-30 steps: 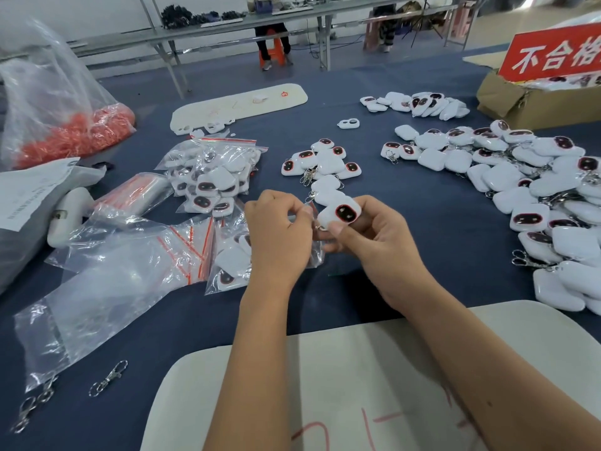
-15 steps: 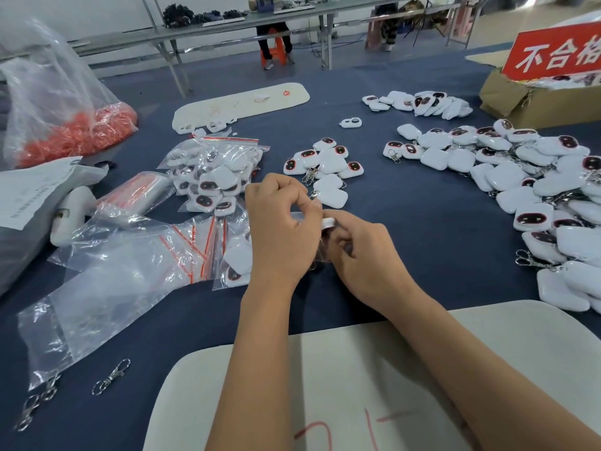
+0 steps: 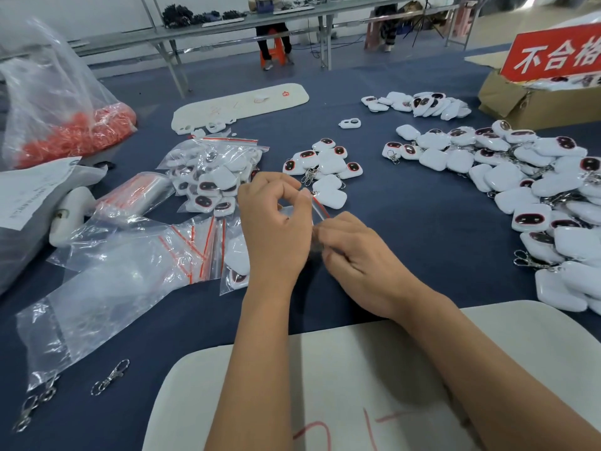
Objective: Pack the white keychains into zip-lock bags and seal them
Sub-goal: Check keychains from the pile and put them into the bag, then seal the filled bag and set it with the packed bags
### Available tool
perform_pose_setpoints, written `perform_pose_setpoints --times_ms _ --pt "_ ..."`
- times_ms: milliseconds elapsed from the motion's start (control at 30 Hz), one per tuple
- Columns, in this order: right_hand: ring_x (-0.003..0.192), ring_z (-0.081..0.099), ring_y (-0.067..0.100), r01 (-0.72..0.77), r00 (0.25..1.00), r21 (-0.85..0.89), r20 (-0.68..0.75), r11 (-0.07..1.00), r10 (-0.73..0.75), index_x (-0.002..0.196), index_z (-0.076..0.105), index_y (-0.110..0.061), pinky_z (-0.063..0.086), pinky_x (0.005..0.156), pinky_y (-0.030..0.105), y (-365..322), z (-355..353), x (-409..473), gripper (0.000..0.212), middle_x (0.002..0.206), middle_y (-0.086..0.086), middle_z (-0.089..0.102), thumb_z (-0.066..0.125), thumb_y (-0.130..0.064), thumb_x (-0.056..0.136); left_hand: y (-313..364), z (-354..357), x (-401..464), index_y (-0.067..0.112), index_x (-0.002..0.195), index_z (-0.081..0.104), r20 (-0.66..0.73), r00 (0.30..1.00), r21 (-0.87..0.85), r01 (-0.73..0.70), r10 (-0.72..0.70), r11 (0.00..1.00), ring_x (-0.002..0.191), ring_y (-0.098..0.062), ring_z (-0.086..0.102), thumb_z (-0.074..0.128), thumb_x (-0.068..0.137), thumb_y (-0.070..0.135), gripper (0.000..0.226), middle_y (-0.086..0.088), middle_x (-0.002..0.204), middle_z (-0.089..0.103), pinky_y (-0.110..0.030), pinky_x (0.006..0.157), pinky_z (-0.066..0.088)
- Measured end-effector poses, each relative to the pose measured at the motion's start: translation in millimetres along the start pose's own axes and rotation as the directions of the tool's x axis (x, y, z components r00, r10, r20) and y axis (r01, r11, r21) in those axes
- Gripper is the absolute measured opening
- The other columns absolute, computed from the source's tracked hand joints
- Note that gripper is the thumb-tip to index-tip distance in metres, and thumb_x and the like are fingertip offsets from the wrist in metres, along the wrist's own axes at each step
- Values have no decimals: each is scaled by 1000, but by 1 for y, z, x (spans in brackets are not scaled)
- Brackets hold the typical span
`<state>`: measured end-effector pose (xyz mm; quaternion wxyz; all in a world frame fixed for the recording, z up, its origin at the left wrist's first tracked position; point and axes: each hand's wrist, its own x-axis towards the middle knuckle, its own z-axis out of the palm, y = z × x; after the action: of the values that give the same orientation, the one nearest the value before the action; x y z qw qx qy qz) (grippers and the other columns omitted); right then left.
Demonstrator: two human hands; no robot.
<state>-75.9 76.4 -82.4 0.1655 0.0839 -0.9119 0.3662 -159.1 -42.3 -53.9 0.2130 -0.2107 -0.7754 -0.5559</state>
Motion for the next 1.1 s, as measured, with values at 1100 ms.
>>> perform_pose_setpoints --times_ms 1100 --pt "57 56 15 -139 775 651 -398 746 491 100 78 -24 51 53 25 24 -21 4 20 66 16 64 63 -10 102 -9 -1 -12 16 84 77 770 586 -210 608 -253 766 78 -23 67 80 80 42 26 -16 81 73 -35 75 54"
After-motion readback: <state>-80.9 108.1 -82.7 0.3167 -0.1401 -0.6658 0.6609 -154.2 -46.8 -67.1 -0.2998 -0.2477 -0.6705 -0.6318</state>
